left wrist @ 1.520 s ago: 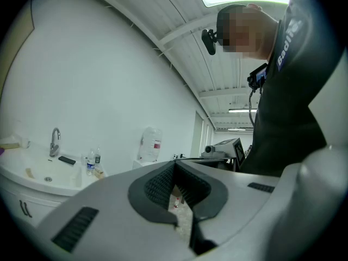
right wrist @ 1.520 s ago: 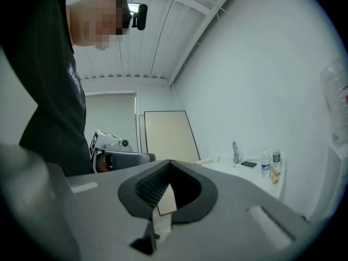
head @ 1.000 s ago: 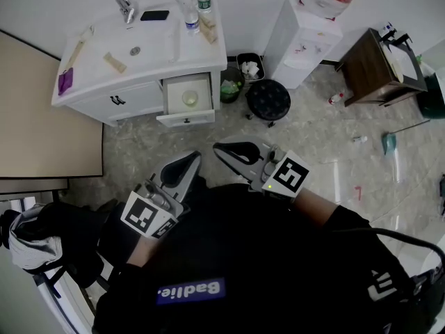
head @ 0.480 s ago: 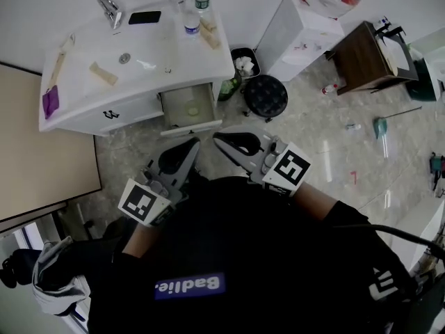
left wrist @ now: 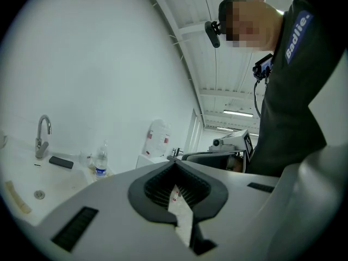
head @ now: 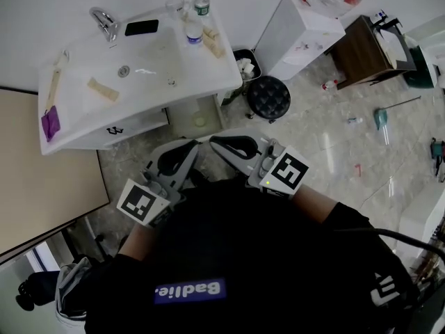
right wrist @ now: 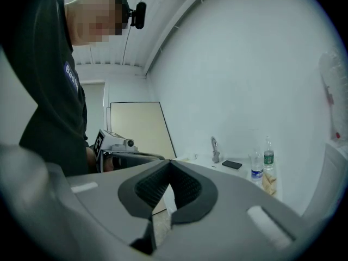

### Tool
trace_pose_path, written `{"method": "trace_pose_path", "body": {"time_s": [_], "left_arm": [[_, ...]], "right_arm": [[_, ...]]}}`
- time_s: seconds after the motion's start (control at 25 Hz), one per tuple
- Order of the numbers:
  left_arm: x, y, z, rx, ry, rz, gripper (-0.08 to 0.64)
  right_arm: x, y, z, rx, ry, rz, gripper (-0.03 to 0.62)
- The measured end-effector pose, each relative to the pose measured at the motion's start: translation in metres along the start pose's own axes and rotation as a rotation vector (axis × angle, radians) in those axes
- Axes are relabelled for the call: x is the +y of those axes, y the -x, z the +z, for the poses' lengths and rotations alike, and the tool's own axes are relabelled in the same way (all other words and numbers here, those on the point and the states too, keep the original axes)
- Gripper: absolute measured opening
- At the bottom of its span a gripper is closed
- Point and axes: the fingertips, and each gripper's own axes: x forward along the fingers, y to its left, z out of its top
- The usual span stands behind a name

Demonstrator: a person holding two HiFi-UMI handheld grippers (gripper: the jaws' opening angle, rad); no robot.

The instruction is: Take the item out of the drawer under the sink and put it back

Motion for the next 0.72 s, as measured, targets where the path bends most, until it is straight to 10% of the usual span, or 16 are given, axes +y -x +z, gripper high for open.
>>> {"method": "trace_pose_path", "body": {"time_s": [0.72], "left_arm": [[0.041, -0.061, -0.041, 0.071, 0.065, 0.161, 0.006]], "right_arm": [[-0.074, 0.034, -0.009, 0.038, -0.036, 0.033, 0.002]]}}
